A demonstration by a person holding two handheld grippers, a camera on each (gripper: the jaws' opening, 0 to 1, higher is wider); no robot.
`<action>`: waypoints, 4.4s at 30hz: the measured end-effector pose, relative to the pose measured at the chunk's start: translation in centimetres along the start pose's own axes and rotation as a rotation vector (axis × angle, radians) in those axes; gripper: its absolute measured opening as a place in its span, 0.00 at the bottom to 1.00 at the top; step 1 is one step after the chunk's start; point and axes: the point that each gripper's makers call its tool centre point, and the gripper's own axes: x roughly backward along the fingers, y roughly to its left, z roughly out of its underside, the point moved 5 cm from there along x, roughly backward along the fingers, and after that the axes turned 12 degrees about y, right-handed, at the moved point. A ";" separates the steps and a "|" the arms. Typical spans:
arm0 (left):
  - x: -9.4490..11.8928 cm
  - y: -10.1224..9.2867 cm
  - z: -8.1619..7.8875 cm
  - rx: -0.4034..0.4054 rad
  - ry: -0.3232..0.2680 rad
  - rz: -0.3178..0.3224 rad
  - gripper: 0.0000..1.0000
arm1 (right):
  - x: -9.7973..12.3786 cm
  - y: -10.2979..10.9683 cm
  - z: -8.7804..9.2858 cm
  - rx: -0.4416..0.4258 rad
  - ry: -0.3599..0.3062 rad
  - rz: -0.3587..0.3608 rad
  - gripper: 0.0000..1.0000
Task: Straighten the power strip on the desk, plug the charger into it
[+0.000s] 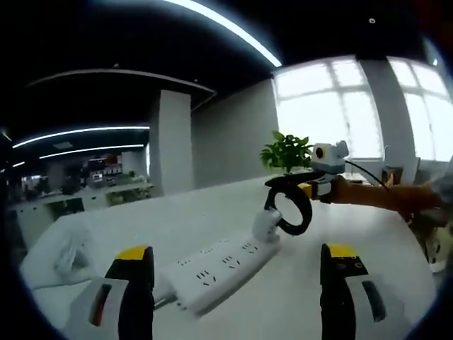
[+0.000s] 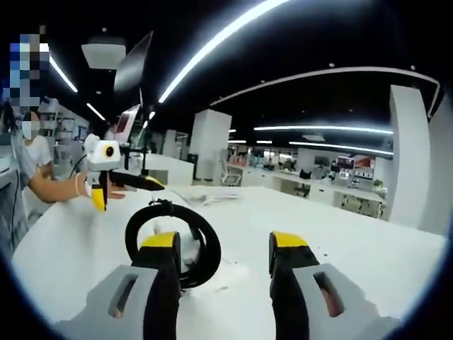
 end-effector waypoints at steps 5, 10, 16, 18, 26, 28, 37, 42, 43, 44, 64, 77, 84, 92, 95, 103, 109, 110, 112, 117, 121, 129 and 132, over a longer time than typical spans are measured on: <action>0.0 -0.1 0.1 0.000 0.002 0.004 0.99 | -0.1 0.5 -0.2 0.021 0.012 -0.034 0.43; -0.1 0.0 0.2 0.004 0.005 0.002 0.99 | -0.1 1.0 -0.7 0.053 0.028 -0.070 0.43; -0.1 0.0 0.3 0.003 0.009 -0.001 0.99 | -0.5 1.4 -1.2 0.100 0.085 -0.121 0.46; -0.1 -0.1 0.3 0.000 0.013 -0.002 0.99 | -0.8 1.7 -1.4 0.132 0.120 -0.150 0.46; -0.1 -0.1 0.5 -0.004 0.019 -0.005 0.99 | -2.0 2.6 -1.6 0.223 0.220 -0.177 0.51; -0.2 -0.1 0.5 -0.006 0.020 -0.005 0.99 | -2.2 2.5 -1.6 0.238 0.246 -0.181 0.51; -0.2 -0.2 0.6 -0.006 0.025 -0.004 0.99 | -3.3 2.5 -1.9 0.287 0.332 -0.214 0.51; -0.2 -0.1 0.6 -0.001 0.026 -0.008 0.99 | -4.2 3.0 -2.1 0.319 0.397 -0.260 0.49; -0.2 -0.1 0.6 0.000 0.027 -0.009 0.99 | -4.2 3.1 -2.1 0.324 0.404 -0.264 0.48; -0.2 -0.1 0.6 0.000 0.028 -0.010 0.99 | -4.4 3.2 -2.3 0.328 0.413 -0.271 0.48; -0.2 0.0 0.4 -0.011 0.026 -0.016 0.99 | -6.3 4.4 -1.9 0.469 0.619 -0.322 0.42; -1.1 -0.1 2.1 0.020 0.142 0.004 0.99 | -6.2 4.6 -1.3 0.566 0.760 -0.314 0.32; -1.2 -0.2 2.8 0.017 0.196 -0.004 0.99 | -6.1 4.5 -1.4 0.574 0.786 -0.304 0.29; -1.0 -0.2 3.5 0.022 0.251 -0.011 0.99 | -6.2 4.9 -1.3 0.576 0.840 -0.308 0.25; -1.0 -0.4 3.5 0.027 0.249 -0.004 0.99 | -6.2 4.9 -1.2 0.574 0.859 -0.305 0.25; -1.0 -0.4 3.6 0.030 0.251 -0.008 0.99 | -6.5 4.7 -1.4 0.564 0.927 -0.330 0.24; -1.1 -0.5 3.9 0.029 0.258 0.000 0.99 | -7.0 4.1 -1.5 0.468 0.981 -0.365 0.23; -1.1 -0.5 3.9 0.030 0.259 0.000 0.99 | -7.0 4.1 -1.5 0.458 0.987 -0.374 0.23; -1.2 -0.6 4.0 0.032 0.262 0.000 0.99 | -7.1 3.9 -1.5 0.425 1.004 -0.394 0.23; -1.1 -1.0 4.5 0.030 0.272 0.003 0.99 | -7.5 3.5 -1.5 0.337 1.050 -0.453 0.23; -1.0 -1.0 4.6 0.028 0.271 -0.002 0.99 | -7.9 3.1 -1.3 0.280 1.074 -0.507 0.22; -0.8 -0.8 4.7 0.038 0.265 -0.010 0.99 | -8.5 3.9 -1.1 0.284 1.144 -0.525 0.22; -0.9 -0.6 4.8 0.041 0.269 -0.012 0.99 | -8.5 4.2 -1.0 0.324 1.156 -0.509 0.22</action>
